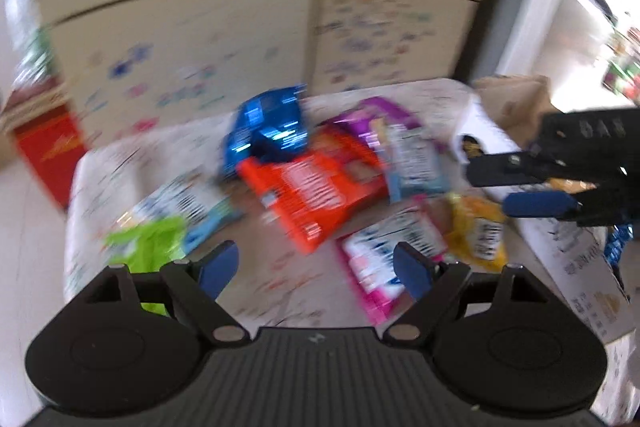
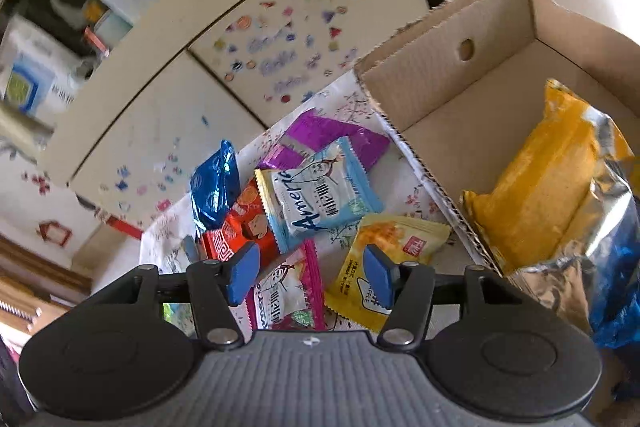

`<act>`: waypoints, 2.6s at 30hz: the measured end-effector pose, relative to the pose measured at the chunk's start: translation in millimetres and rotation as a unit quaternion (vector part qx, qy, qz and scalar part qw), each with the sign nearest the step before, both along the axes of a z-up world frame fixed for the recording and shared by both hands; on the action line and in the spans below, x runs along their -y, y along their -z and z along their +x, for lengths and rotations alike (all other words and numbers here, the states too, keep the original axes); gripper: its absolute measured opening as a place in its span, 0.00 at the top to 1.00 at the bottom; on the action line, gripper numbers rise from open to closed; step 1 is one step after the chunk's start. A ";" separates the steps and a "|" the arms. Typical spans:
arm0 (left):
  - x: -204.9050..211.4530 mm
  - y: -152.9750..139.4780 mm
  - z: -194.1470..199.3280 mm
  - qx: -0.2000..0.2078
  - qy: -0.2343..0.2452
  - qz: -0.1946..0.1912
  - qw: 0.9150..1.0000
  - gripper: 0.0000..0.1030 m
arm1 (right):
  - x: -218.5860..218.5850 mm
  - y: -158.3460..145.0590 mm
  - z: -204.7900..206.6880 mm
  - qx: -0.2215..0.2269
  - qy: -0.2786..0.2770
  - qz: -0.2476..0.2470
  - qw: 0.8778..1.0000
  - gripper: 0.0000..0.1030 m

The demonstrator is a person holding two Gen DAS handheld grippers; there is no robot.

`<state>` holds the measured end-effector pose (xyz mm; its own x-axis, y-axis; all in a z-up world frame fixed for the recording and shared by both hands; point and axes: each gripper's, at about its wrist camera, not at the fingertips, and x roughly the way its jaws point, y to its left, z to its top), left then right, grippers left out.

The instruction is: Organize snacks

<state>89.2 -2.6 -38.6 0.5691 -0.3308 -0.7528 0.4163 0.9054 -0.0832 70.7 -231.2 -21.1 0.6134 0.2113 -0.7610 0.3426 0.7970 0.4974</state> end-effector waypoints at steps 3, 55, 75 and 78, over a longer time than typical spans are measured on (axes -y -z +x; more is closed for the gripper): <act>21.0 1.5 2.2 0.016 0.044 -0.002 0.999 0.19 | 1.0 1.7 -4.6 -0.022 0.015 0.000 1.000 0.35; -19.4 25.3 -8.1 -0.037 0.042 0.034 0.998 0.42 | -43.1 45.6 24.0 -0.063 0.115 -0.139 0.982 0.19; -28.9 -10.7 -19.9 -0.019 -0.008 -0.001 1.000 0.48 | -38.3 4.2 -16.3 -0.023 -0.046 -0.077 0.996 0.57; -28.5 -17.8 -26.6 -0.013 -0.012 -0.001 1.000 0.48 | -36.5 -4.5 -23.8 -0.016 -0.071 -0.084 0.994 0.57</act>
